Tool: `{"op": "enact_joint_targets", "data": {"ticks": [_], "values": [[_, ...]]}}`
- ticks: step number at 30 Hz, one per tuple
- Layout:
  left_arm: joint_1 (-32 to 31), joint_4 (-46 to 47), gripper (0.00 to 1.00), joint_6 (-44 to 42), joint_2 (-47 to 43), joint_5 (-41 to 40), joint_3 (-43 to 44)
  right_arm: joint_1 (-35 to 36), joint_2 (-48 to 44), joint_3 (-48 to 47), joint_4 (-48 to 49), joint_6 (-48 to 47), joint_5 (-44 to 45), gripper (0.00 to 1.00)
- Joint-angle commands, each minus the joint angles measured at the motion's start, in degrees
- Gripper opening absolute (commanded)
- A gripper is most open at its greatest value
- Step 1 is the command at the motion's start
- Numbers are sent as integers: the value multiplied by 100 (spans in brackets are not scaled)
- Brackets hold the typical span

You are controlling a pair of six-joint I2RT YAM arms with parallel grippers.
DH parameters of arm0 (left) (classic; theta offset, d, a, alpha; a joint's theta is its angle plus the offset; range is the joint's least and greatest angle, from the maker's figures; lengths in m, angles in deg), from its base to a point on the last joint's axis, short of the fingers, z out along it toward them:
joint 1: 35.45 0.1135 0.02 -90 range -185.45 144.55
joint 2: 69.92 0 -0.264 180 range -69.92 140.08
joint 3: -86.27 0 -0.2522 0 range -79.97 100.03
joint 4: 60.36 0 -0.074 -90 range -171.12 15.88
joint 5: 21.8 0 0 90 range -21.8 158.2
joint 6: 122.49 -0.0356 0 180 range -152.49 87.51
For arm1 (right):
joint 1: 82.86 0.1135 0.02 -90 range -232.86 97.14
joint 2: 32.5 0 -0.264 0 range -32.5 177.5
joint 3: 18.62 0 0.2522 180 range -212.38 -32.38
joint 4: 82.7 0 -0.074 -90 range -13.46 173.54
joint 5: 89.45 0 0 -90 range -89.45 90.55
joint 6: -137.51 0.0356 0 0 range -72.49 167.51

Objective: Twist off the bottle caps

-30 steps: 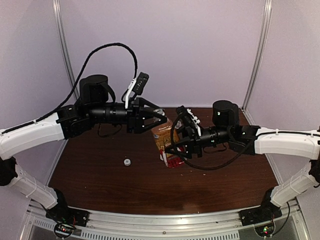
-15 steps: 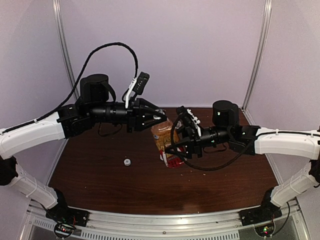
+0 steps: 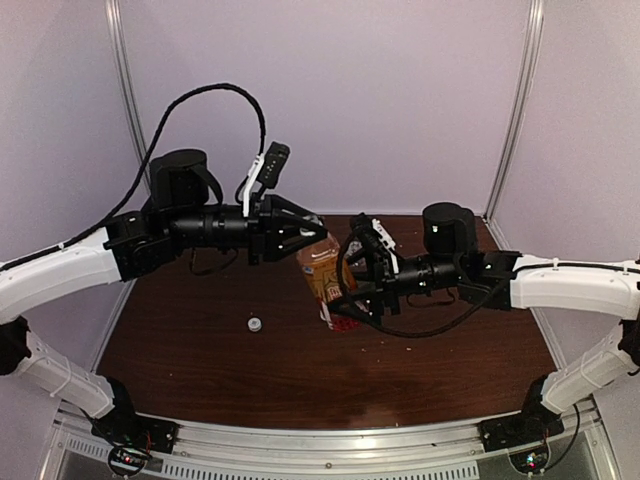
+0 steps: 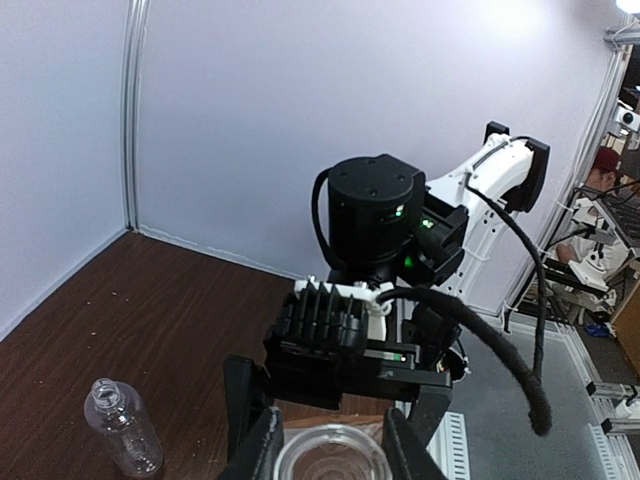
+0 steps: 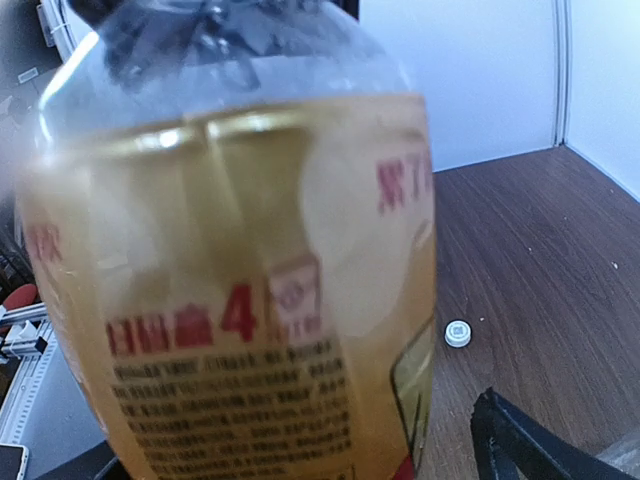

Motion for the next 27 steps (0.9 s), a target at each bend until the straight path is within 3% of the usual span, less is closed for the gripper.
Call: {"op": "enact_joint_targets", "data": {"ticks": [1, 10, 15, 20, 27], "values": [[-9, -88, 0, -218, -243, -530, -48, -3, -199, -103, -235, -52, 489, 100], [-7, -1259, 0, -571, -578, -1780, -43, -9, -423, -152, -519, -125, 932, 100], [-9, -1831, 0, -589, -912, -3513, -327, -9, -522, -245, -775, 63, 2132, 100], [3, -1992, 0, -380, -934, -4736, -612, -25, -548, -294, -914, 479, 3244, 100], [586, -1346, 0, -133, -593, -4975, -1077, -143, -596, -463, -1466, 960, 4174, 100]]}}
